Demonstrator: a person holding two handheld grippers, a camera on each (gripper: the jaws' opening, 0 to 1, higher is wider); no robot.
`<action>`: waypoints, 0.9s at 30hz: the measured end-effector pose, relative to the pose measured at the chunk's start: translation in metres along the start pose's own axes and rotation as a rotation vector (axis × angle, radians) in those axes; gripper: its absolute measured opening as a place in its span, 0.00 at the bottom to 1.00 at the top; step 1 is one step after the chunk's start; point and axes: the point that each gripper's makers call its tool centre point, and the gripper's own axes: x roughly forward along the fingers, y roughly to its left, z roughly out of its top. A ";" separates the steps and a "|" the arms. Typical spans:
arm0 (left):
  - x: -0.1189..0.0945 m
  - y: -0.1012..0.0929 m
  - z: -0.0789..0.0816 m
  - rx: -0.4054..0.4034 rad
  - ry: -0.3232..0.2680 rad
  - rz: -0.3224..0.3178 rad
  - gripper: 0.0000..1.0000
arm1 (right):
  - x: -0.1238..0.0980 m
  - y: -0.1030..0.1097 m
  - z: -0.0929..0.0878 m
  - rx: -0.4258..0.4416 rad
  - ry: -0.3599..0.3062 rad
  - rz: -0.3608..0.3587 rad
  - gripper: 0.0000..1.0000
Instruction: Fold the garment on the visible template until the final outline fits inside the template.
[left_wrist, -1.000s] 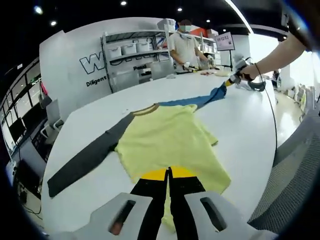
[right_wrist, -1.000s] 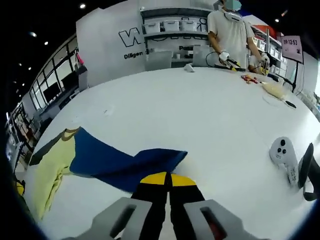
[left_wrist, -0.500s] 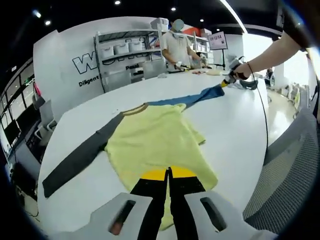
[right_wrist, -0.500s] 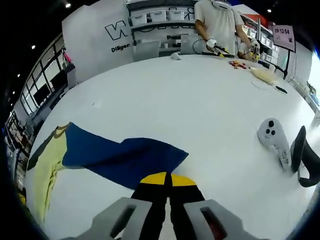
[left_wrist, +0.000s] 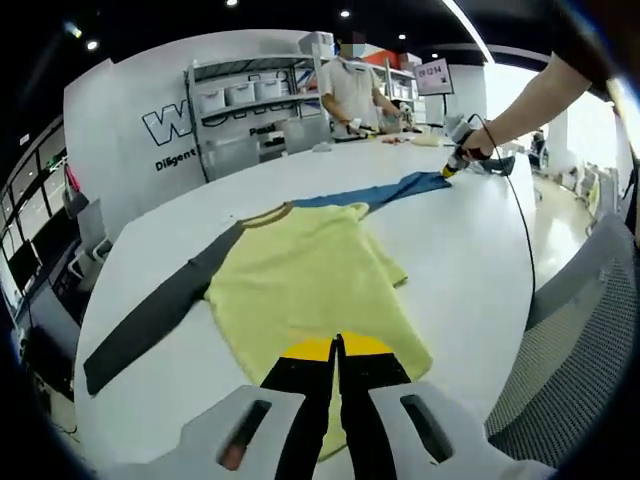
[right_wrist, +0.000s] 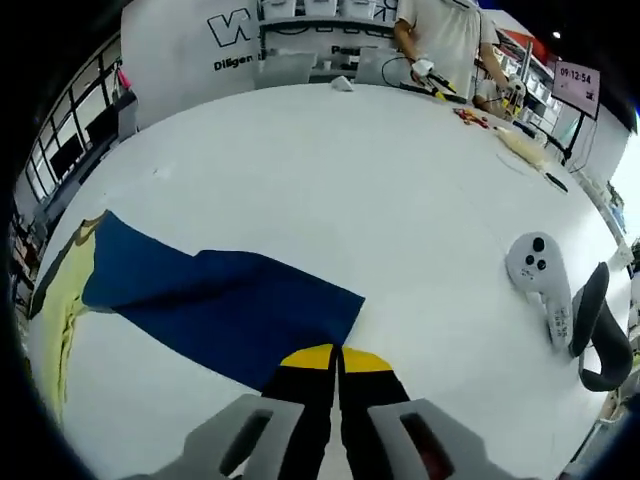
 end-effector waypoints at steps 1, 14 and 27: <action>0.000 0.001 0.000 -0.001 0.001 0.002 0.03 | 0.000 0.001 -0.001 -0.009 0.005 -0.004 0.00; -0.004 0.001 -0.002 -0.003 0.009 0.019 0.03 | 0.006 -0.006 0.000 -0.104 0.037 -0.047 0.00; -0.008 0.003 0.000 -0.002 0.000 0.032 0.03 | -0.002 -0.010 0.004 -0.161 0.019 -0.061 0.00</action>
